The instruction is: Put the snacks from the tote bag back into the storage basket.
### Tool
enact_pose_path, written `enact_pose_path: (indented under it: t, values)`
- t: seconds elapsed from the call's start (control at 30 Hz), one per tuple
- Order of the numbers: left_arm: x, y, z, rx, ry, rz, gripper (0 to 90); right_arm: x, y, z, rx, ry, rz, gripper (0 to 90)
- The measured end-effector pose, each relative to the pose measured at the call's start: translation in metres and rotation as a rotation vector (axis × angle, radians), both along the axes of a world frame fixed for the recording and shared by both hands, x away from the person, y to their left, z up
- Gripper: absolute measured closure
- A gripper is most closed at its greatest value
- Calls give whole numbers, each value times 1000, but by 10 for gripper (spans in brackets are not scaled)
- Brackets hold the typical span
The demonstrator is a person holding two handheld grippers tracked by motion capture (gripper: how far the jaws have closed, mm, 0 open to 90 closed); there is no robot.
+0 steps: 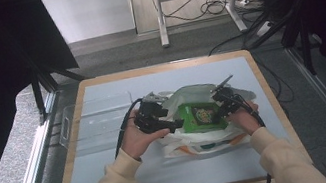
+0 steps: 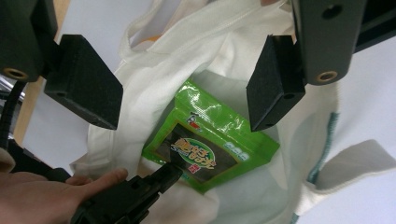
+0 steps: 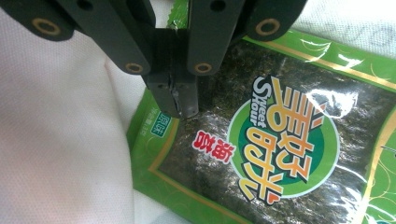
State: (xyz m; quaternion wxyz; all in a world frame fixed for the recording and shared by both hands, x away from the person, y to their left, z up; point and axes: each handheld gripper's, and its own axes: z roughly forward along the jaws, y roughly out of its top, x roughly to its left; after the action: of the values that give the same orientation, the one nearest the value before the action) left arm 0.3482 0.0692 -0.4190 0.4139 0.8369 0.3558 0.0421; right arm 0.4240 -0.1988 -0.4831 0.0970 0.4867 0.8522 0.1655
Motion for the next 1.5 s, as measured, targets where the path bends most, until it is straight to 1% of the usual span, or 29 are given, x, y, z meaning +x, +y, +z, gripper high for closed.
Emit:
enact_pose_path:
  t: [0.13, 0.27, 0.47, 0.53, 0.57, 0.7, 0.87, 0.9, 0.97, 1.13, 1.27, 1.5]
  values:
    - [5, -7, -4, 20, 19, 9, 262, 0, 0, 0, 0, 2, 0, 893]
    - [11, -15, -9, 44, 41, 8, 255, 0, 0, 0, 10, 0, -4, 893]
    - [18, -26, -12, 57, 63, 12, 250, -1, 1, 0, 2, -2, -4, 893]
    - [20, -29, -13, 71, 74, 14, 243, -1, 1, 0, 3, -4, -4, 893]
    - [21, -31, -14, 69, 75, 18, 242, -1, 1, 0, 4, -3, -5, 893]
    - [23, -33, -16, 75, 85, 23, 238, -1, 0, -1, 3, -3, -2, 893]
    - [27, -36, -20, 84, 108, 27, 237, -1, 1, -1, 8, -3, -5, 893]
    - [28, -36, -20, 92, 111, 28, 236, -1, 1, -1, 8, -2, -4, 893]
    - [29, -38, -22, 92, 119, 35, 236, -1, 1, -1, 9, -3, -4, 893]
    - [32, -41, -25, 110, 132, 34, 234, -1, 0, -1, 7, -6, 1, 893]
    - [35, -40, -27, 114, 139, 40, 234, -1, 0, -1, 14, -5, -4, 893]
    - [38, -42, -32, 116, 156, 52, 235, -1, 0, -1, 13, -6, -4, 893]
